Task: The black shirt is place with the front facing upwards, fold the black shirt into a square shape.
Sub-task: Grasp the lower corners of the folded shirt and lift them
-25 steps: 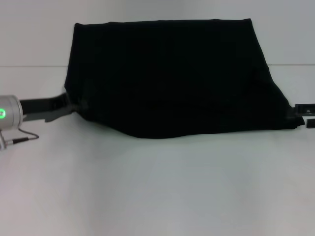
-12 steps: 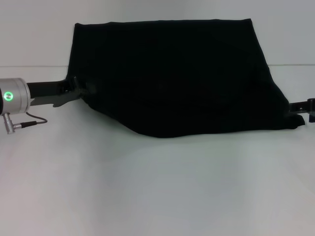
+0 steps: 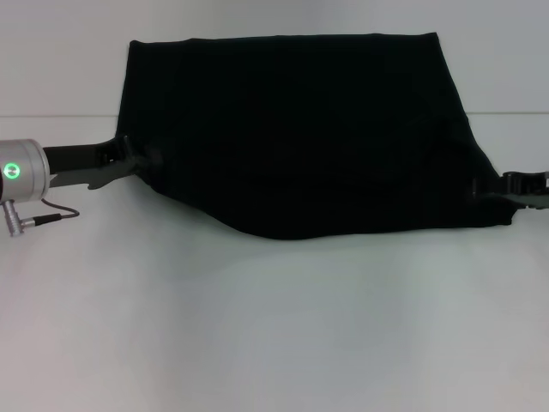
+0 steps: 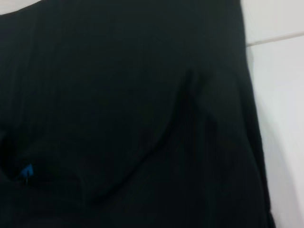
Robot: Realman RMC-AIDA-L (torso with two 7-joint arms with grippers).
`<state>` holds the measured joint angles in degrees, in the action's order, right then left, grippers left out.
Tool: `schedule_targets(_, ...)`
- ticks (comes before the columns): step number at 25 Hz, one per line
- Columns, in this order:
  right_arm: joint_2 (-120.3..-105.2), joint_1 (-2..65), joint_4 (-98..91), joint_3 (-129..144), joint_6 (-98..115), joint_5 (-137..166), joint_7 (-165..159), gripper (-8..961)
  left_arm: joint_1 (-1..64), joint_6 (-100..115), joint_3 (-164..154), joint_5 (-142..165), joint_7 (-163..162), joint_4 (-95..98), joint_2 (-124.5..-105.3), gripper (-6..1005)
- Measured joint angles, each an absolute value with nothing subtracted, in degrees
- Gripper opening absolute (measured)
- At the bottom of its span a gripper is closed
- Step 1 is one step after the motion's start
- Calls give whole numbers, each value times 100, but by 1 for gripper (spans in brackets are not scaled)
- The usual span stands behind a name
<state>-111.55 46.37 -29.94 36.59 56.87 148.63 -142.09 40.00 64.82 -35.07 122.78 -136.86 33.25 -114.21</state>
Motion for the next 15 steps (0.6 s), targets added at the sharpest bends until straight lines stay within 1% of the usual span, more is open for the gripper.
schedule_targets(8,-11186,4799,-2749,3986,5441,14889,-14254,936,4002,6455,-3498,12264,-13695,3322,-11432,27)
schedule_targets(15,-11099,4697,-2805,3978,5501,14890,-14361,903,4005,6456,-3482,12261,-13699,3322,-11445,27)
